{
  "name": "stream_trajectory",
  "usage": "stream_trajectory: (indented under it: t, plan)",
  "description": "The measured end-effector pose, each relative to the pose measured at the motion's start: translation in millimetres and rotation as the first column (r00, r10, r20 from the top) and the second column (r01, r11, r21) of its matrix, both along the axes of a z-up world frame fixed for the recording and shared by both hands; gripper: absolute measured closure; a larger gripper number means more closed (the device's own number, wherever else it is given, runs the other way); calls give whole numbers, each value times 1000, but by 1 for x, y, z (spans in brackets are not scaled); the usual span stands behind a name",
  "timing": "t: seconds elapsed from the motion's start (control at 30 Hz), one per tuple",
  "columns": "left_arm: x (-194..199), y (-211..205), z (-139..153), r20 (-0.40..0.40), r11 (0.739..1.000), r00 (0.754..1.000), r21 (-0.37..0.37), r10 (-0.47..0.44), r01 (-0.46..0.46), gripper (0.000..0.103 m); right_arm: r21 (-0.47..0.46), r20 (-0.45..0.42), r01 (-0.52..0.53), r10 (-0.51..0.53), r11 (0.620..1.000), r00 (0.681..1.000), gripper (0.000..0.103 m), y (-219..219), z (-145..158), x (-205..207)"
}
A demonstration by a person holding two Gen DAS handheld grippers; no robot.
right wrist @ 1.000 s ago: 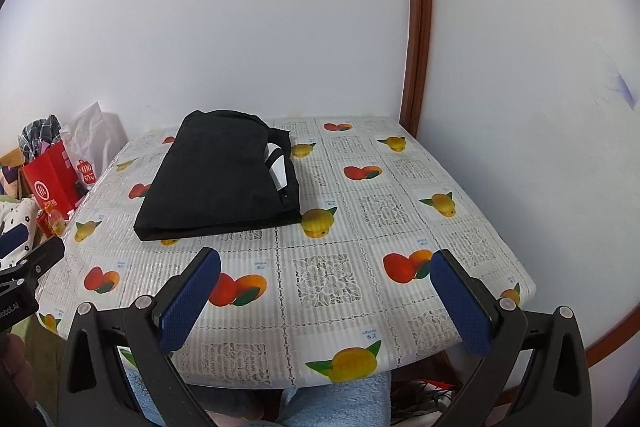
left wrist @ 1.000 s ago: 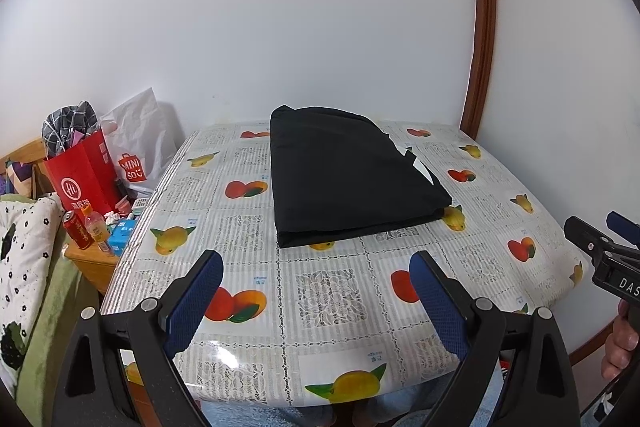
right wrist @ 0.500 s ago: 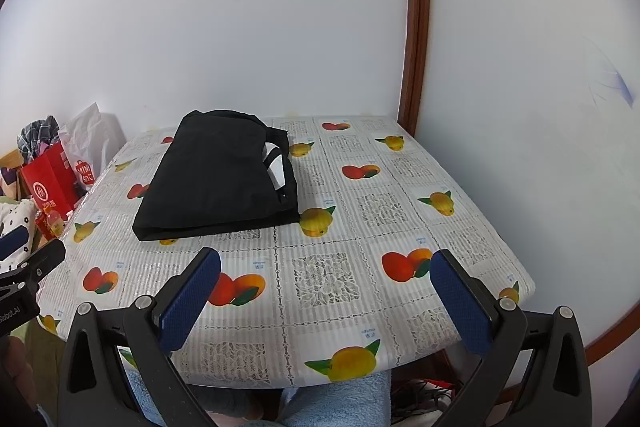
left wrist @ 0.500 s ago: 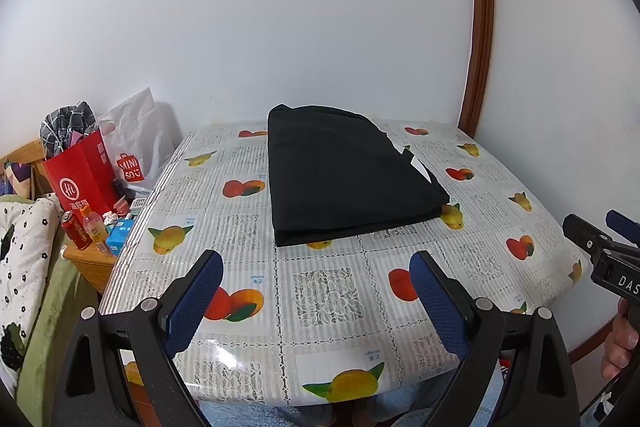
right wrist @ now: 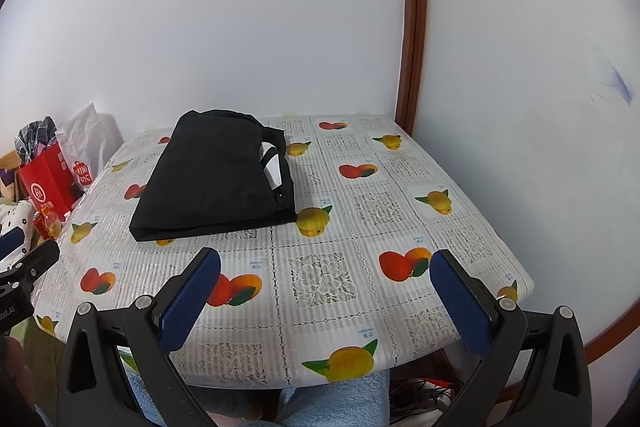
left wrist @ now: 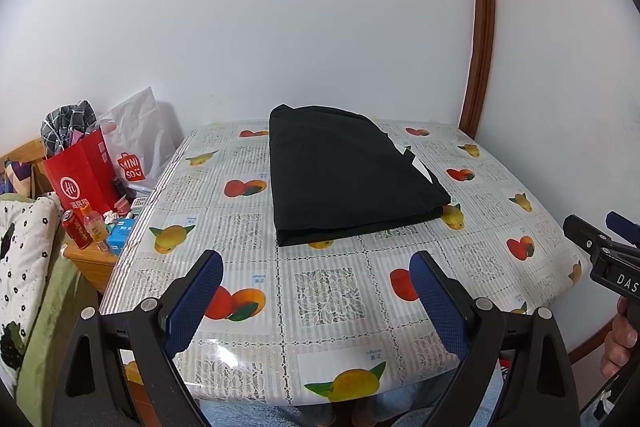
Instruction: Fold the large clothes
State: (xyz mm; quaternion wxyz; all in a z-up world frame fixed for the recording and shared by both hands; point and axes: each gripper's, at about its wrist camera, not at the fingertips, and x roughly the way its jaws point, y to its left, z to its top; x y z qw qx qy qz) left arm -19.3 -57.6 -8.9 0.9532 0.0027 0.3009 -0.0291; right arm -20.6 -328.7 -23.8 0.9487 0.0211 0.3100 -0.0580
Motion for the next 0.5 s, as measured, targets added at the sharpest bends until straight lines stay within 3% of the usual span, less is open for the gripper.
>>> stream_trajectory:
  t: [0.5]
  plan:
    - [2,7,0,-6,1000,1000,-3,-2,2,9,3,2,5,-5,1000,1000,0,2,1,0]
